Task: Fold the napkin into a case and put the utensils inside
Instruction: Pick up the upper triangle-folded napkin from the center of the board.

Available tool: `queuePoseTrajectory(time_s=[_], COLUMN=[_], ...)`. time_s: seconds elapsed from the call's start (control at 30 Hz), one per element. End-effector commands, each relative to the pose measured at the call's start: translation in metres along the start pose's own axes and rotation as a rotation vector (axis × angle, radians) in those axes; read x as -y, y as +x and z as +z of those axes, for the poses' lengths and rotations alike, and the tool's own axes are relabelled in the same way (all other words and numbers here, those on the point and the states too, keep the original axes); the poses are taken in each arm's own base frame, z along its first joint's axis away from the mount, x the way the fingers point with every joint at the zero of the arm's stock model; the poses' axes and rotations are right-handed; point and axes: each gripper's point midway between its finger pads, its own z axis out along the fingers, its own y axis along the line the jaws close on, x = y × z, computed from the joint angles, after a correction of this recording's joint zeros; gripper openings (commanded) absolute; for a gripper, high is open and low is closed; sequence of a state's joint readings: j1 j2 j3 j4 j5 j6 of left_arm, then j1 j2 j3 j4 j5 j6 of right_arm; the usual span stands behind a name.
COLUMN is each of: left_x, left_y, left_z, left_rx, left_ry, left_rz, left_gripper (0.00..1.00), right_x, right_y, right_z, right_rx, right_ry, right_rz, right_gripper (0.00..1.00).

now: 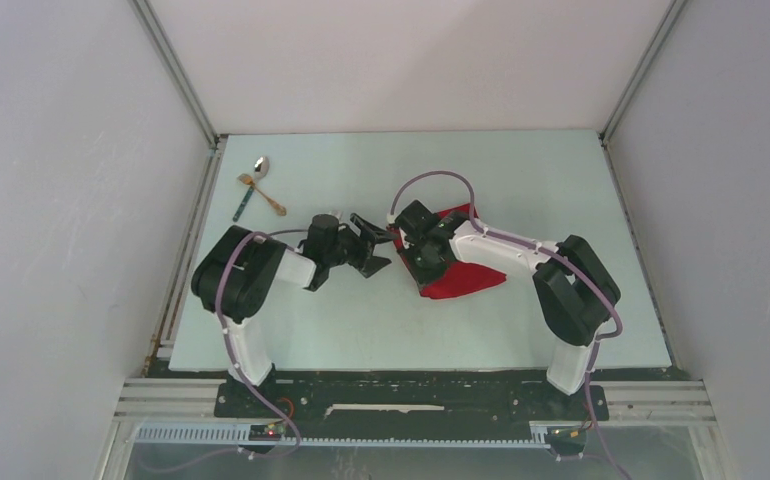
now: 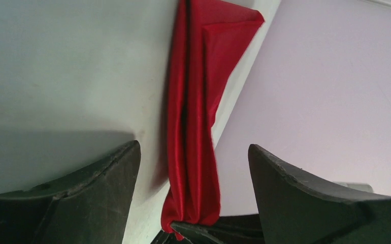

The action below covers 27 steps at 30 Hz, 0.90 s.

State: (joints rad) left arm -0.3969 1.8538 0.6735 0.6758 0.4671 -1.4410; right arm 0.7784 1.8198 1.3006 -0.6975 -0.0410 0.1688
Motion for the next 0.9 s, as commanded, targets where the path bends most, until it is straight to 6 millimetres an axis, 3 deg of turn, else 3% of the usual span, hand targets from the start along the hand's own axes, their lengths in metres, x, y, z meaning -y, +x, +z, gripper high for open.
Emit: queuePoseTrajectory(time_s=[0.0, 0.3, 0.5, 0.87], left_x=[0.005, -0.005, -0.005, -0.022], left_y=[-0.005, -0.016, -0.028, -0.031], left_z=[0.011, 0.033, 0.040, 0.046], left_rx=[0.018, 0.033, 0.092, 0.131], left_ry=[0.026, 0.020, 0.021, -0.095], left_rz=[-0.042, -0.076, -0.033, 0.041], left_gripper=[0.82, 0.79, 0.64, 0.62], right_x=[-0.001, 0.001, 0.001, 0.002], right_y=[-0.008, -0.012, -0.014, -0.017], right_z=[-0.010, -0.015, -0.017, -0.023], right_rx=[0.043, 0.059, 0.069, 0.087], right_ry=[-0.016, -0.019, -0.023, -0.022], right_rz=[-0.014, -0.005, -0.003, 0.002], right_gripper=[0.00, 0.00, 0.00, 0.00])
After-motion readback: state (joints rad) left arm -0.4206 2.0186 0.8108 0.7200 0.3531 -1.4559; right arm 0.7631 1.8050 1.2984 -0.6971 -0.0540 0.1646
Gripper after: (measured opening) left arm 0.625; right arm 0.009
